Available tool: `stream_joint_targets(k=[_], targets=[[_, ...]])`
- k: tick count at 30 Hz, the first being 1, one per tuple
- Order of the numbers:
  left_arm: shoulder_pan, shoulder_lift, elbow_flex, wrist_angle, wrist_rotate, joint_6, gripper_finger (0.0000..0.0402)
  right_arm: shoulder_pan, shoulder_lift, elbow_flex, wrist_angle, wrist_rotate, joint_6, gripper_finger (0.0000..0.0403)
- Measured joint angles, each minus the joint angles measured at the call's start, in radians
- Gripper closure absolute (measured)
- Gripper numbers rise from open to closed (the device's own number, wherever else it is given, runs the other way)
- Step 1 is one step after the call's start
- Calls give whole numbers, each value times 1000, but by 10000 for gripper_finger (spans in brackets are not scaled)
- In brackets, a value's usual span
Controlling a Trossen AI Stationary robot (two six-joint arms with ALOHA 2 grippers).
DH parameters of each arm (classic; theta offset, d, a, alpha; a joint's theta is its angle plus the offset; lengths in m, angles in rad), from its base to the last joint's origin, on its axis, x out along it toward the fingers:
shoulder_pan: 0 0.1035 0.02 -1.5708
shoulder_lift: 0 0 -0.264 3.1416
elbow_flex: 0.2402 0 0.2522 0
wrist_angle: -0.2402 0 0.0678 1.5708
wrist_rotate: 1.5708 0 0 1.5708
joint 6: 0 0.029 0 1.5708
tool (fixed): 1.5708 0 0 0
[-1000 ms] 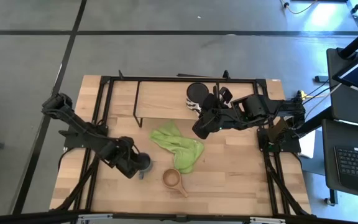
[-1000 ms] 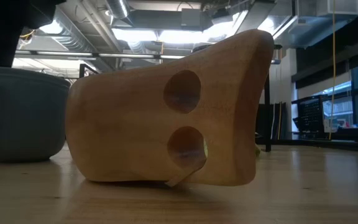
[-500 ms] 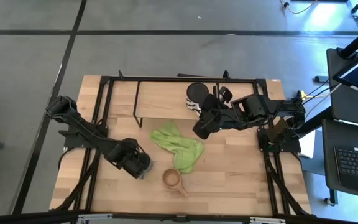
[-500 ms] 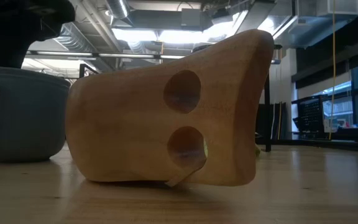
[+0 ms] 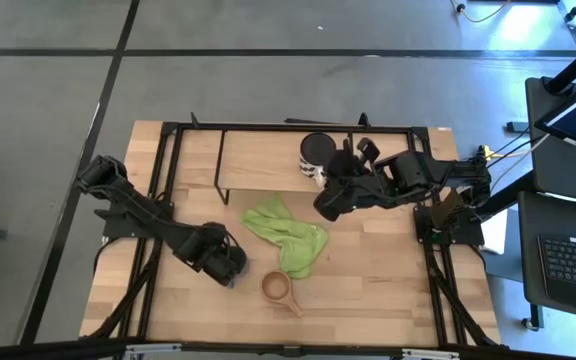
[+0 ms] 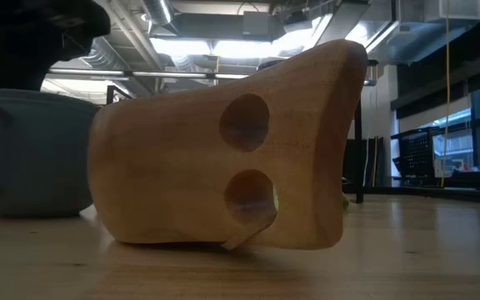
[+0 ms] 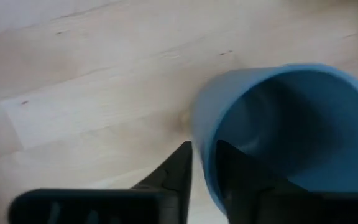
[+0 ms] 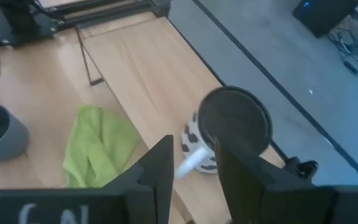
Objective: Stack small to large cups/mugs on shelf
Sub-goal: Put the blue mug on the shelf
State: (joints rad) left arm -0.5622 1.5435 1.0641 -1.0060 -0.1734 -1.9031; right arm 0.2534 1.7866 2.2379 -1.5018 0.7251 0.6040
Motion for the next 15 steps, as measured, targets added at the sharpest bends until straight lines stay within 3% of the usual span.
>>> stream_joint_targets(k=[4, 9, 15], targets=[[27, 0, 0, 5, -14, 49, 391, -1, 0, 0, -33, 12, 32, 283], [76, -2, 72, -89, -36, 130, 397, -1, -24, 0, -57, 23, 46, 296], [172, -2, 264, -290, -88, 283, 398, -2, -104, 0, -71, 89, 72, 333]])
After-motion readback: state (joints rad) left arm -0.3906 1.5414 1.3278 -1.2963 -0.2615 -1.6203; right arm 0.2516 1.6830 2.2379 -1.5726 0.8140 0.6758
